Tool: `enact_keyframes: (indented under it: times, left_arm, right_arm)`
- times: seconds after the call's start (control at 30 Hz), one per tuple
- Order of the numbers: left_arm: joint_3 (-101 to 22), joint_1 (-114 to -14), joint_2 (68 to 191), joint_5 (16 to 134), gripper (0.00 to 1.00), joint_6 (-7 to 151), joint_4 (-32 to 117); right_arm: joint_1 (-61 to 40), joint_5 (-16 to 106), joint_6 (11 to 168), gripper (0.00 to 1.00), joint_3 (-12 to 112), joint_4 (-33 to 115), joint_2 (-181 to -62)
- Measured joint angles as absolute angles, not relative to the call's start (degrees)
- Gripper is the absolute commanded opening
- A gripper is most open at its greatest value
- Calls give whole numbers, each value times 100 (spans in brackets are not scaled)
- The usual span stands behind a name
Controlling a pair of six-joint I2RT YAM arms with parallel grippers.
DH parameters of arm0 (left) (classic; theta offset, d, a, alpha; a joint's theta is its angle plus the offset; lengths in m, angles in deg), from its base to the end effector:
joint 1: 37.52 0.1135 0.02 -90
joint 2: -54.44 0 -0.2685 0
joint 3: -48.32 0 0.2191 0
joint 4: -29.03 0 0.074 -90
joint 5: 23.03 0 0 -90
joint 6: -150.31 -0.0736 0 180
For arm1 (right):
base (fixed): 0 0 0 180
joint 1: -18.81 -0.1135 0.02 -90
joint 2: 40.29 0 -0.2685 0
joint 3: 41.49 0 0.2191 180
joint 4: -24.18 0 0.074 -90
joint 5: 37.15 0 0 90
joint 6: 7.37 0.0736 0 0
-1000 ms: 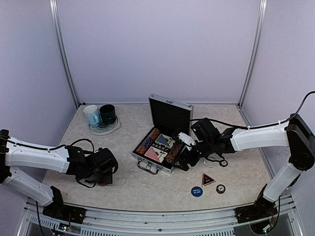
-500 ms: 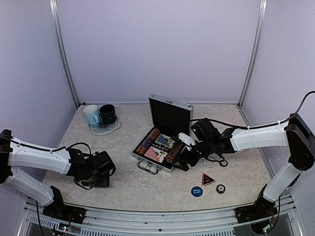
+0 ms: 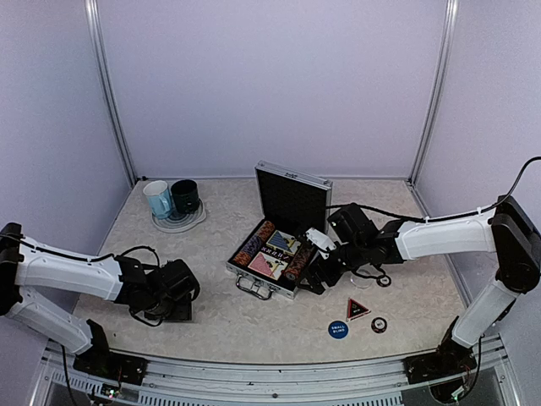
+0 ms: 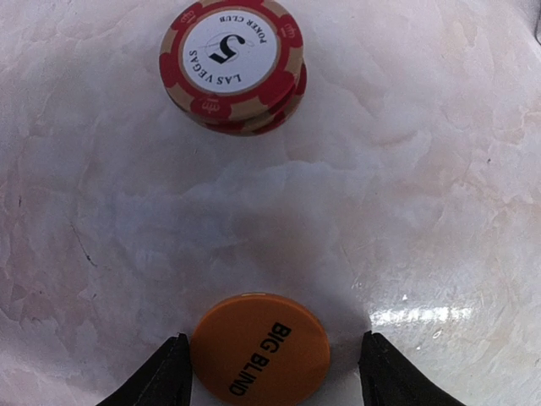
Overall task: Pack up texas hold em set
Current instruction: Pick up the small blind button from the center of the board.
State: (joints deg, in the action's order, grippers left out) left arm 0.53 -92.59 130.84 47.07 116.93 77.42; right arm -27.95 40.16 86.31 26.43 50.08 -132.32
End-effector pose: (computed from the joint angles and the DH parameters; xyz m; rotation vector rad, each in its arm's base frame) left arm 0.1244 -0.1344 0.1300 -0.0914 2.7278 0.0115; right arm 0.2096 0.2465 0.1806 -1.0224 2.3118 0.6457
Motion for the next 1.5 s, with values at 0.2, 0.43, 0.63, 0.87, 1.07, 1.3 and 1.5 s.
enact_keyframes:
  times: [0.2,0.43,0.63,0.87,1.07,1.3,1.5]
  left_arm:
    - [127,-9275,13021,4663,63,11774,7687]
    - [127,-9257,13018,4689,60,11781,7693]
    - [123,-9207,12986,4751,58,11783,7742]
    - [77,-9181,12986,4888,54,11774,7844]
    - [35,-9154,13012,4912,51,11765,7899]
    - [15,-9143,13012,4912,48,11741,7921]
    - [-72,-9148,13010,4919,48,11726,8010]
  right_arm:
    - [-2795,4014,8631,97,2643,5006,-13232]
    - [-2795,4014,8633,96,2643,5006,-13234]
    - [-2795,4014,8633,97,2643,5006,-13234]
    - [-2795,4012,8631,97,2643,5006,-13234]
    - [-2795,4014,8629,97,2643,5006,-13234]
    - [-2795,4014,8629,97,2643,5008,-13234]
    - [-2795,4014,8631,97,2643,5008,-13234]
